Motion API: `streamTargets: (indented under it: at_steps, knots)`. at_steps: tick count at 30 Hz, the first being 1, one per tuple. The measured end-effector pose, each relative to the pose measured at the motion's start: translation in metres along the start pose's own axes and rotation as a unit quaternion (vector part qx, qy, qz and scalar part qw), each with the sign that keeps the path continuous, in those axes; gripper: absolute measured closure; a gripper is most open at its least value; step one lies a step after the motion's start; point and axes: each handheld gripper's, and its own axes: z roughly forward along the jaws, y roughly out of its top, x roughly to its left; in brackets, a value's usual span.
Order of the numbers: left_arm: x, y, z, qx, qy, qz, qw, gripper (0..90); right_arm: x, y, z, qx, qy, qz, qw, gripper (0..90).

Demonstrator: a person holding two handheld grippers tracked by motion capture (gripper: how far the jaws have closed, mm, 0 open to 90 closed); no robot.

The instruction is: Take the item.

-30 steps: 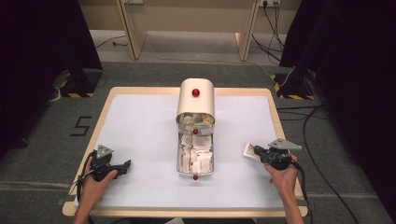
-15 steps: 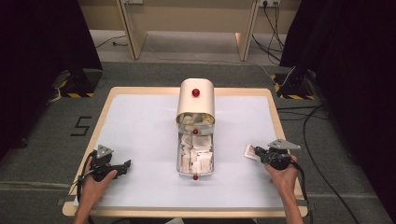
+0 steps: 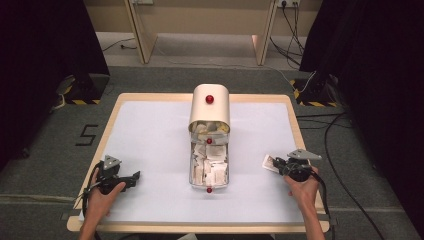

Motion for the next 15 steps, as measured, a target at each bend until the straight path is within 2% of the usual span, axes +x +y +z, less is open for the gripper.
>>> streamTargets:
  at_steps: [5,6,7,10,11,12,15]
  knots:
    - [-0.0001,0.0000,0.0000,0.000,0.000,0.000,1.0000,11.2,-0.0003,0.0000,-0.0010,-0.002,-0.003,0.004,1.0000,70.8]
    - [0.0000,0.0000,0.0000,0.000,0.000,0.000,1.0000,11.2,0.0000,0.0007,-0.0018,-0.003,-0.007,0.011,0.9999,63.6]
    - [0.0000,0.0000,0.0000,0.000,0.000,0.000,1.0000,11.2,0.0000,0.0007,-0.0018,-0.003,-0.007,0.011,0.9999,63.6]
    - [-0.0001,-0.0001,0.0000,0.000,0.000,0.000,1.0000,11.2,0.0007,0.0034,-0.0048,-0.010,-0.027,0.022,0.9993,46.7]
    - [-0.0001,-0.0001,0.0000,0.000,0.000,0.000,1.0000,11.2,0.0007,0.0034,-0.0048,-0.010,-0.027,0.022,0.9993,46.7]
    - [0.0000,0.0000,0.0000,0.000,0.000,0.000,1.0000,11.2,0.0010,0.0051,-0.0064,-0.014,-0.021,0.033,0.9991,40.8]
    - [0.0000,0.0000,0.0000,0.000,0.000,0.000,1.0000,11.2,0.0021,0.0067,-0.0092,-0.018,-0.026,0.044,0.9985,36.1]
